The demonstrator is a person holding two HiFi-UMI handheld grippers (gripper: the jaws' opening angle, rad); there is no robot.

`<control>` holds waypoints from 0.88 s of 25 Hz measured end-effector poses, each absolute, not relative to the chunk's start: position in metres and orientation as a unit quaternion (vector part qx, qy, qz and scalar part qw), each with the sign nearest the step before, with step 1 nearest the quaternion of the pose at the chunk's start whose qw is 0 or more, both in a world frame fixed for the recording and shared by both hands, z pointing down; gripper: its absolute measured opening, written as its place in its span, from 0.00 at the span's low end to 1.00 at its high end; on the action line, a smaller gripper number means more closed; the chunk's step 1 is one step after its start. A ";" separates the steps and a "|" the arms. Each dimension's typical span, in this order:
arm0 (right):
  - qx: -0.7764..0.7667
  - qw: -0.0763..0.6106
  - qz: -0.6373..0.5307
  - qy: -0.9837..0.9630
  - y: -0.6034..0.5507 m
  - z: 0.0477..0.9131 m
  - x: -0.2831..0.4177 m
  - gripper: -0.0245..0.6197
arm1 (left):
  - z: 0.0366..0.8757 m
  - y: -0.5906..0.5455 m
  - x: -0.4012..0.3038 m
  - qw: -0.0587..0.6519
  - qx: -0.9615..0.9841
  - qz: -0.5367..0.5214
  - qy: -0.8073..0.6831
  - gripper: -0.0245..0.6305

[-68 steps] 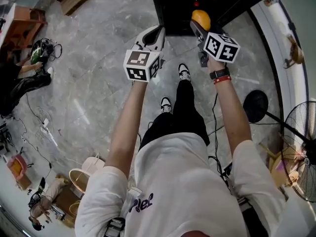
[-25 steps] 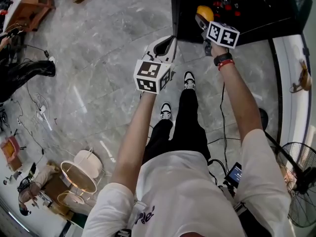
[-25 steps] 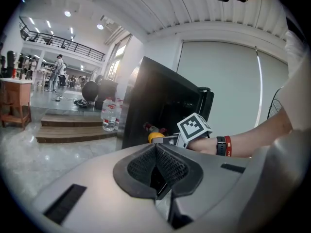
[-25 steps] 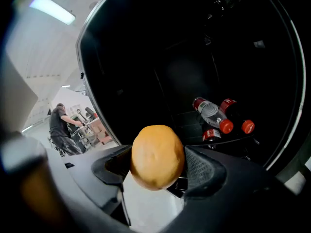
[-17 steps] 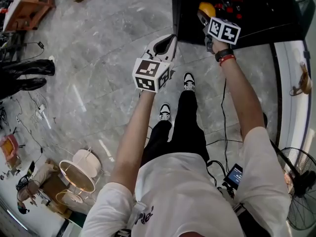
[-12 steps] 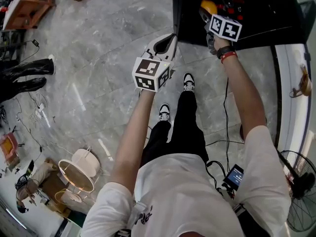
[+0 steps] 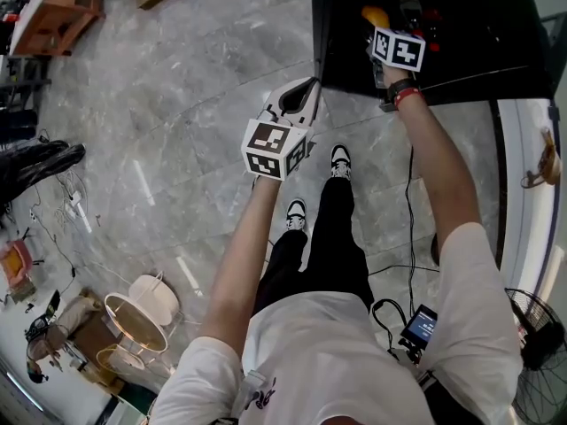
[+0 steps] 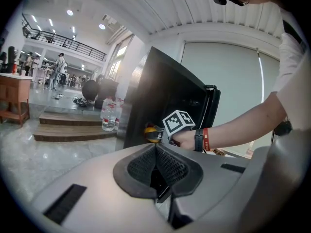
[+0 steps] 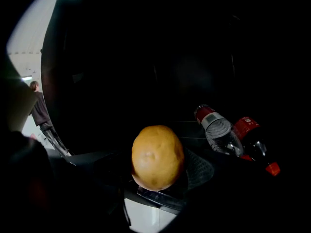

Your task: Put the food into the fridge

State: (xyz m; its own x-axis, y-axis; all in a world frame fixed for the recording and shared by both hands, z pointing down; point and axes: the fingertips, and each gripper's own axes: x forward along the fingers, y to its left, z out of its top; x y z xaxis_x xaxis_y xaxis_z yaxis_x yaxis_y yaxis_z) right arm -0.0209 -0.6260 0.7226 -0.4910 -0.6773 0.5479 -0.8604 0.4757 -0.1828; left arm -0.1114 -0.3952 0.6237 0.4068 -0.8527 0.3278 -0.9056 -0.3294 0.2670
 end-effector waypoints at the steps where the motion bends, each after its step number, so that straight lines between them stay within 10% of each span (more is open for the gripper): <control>1: 0.461 0.206 0.217 -0.835 -0.631 0.724 -0.022 0.57 | 0.625 -0.396 -0.112 0.207 0.812 0.064 -0.542 0.07; 22: 0.447 0.237 0.185 -0.843 -0.649 0.763 -0.041 0.63 | 0.643 -0.393 -0.118 0.215 0.809 0.073 -0.542 0.07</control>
